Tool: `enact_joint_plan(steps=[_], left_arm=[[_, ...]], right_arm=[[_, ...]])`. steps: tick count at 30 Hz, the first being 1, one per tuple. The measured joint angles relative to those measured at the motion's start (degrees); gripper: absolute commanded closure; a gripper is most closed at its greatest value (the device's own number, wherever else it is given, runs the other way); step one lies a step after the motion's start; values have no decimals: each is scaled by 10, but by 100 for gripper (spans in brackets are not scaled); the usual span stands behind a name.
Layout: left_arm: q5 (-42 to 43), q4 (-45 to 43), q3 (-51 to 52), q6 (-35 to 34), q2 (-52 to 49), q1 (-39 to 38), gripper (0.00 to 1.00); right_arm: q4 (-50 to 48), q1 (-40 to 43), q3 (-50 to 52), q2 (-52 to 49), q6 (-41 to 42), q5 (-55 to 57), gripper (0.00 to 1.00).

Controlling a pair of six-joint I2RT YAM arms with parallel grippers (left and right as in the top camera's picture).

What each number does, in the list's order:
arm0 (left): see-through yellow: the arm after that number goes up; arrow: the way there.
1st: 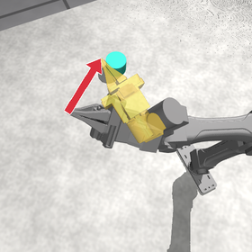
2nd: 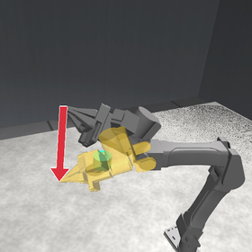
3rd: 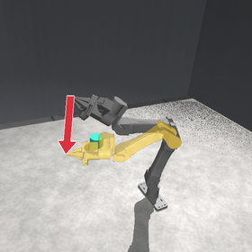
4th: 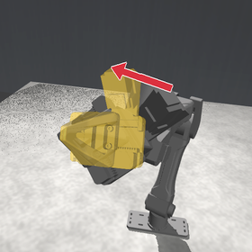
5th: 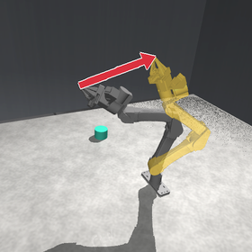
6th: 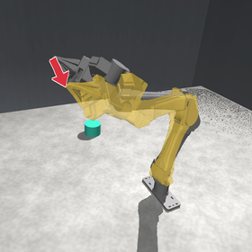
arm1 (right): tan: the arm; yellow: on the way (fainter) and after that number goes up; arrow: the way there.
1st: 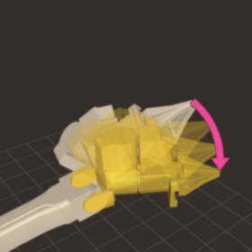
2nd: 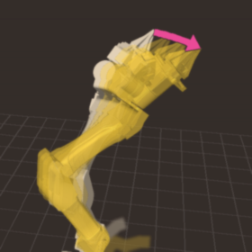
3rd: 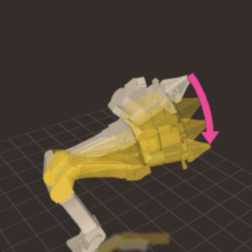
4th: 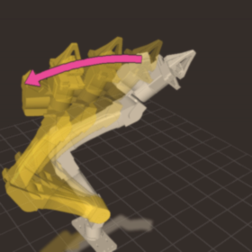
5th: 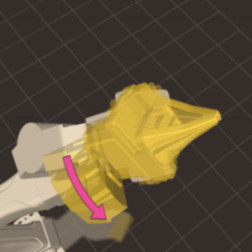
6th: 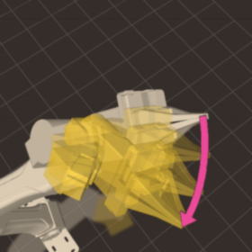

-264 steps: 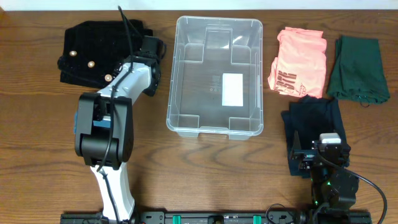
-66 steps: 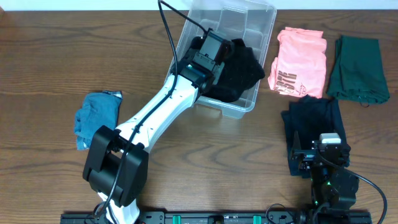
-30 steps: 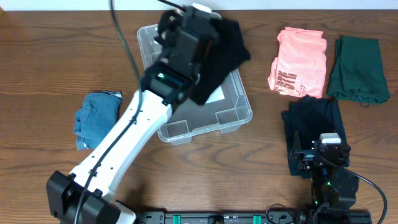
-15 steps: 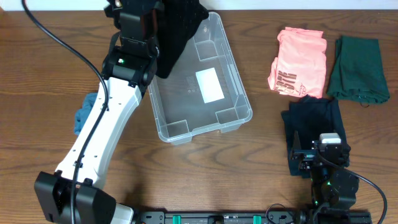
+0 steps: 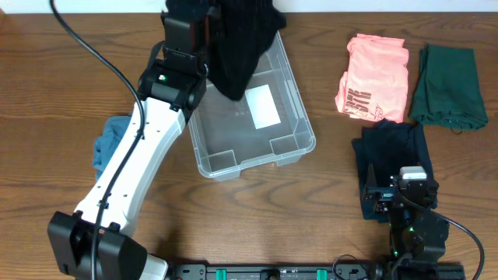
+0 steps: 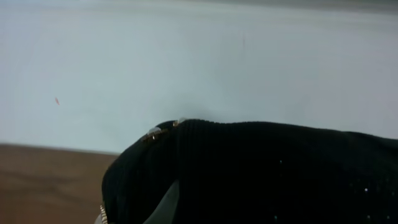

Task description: Pack container

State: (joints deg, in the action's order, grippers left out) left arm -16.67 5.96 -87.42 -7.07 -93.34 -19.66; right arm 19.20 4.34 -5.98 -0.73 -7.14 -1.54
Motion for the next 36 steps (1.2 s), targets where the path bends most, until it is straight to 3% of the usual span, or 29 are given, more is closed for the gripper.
enact_joint_plan(steps=[11, 15, 17, 28, 36], left_arm=[[7, 41, 0, 78, -1, -30, 94], [10, 48, 0, 100, -1, -45, 83], [13, 55, 0, 103, -1, -50, 94], [17, 58, 0, 115, 5, -60, 94], [17, 74, 2, 116, 85, -60, 94]], right_arm=[[0, 0, 0, 0, 0, 0, 1], [0, 0, 0, 0, 0, 0, 1], [0, 0, 0, 0, 0, 0, 1], [0, 0, 0, 0, 0, 0, 1], [0, 0, 0, 0, 0, 0, 1]])
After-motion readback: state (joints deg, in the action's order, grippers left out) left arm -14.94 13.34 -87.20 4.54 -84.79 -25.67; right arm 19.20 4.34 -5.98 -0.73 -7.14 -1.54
